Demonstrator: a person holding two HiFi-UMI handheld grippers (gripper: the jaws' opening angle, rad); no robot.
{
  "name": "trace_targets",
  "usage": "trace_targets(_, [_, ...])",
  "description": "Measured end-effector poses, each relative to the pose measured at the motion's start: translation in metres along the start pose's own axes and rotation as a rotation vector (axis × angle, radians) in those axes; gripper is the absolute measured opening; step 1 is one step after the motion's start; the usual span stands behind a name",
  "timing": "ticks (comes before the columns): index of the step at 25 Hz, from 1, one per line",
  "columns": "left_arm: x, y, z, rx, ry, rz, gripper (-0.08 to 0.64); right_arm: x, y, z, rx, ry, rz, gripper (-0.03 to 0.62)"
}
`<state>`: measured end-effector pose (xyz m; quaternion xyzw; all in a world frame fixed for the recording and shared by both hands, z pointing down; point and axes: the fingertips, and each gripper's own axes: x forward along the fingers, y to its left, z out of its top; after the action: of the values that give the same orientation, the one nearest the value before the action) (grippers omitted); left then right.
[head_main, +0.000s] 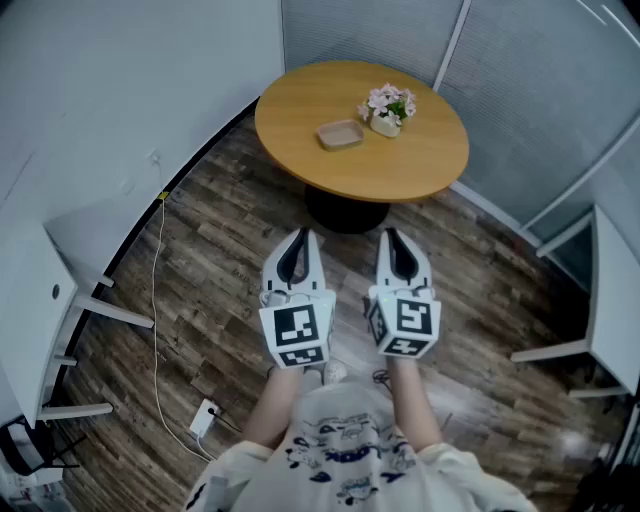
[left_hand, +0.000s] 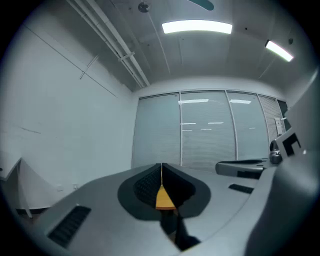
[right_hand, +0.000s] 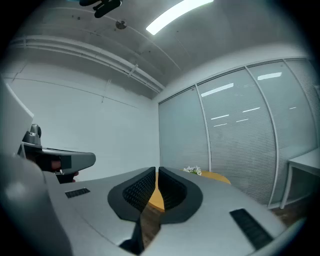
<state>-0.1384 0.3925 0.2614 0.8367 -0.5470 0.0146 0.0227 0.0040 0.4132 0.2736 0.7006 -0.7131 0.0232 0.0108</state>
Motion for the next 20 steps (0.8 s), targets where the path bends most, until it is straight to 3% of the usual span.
trace_targets(10, [0.015, 0.004, 0.003, 0.003, -0.003, 0.018, 0.008, 0.018, -0.002, 0.001, -0.012, -0.002, 0.020, 0.021])
trace_targets(20, [0.041, 0.000, -0.017, -0.020, 0.031, 0.046, 0.008, 0.044, -0.023, -0.012, 0.015, 0.004, 0.040, 0.021])
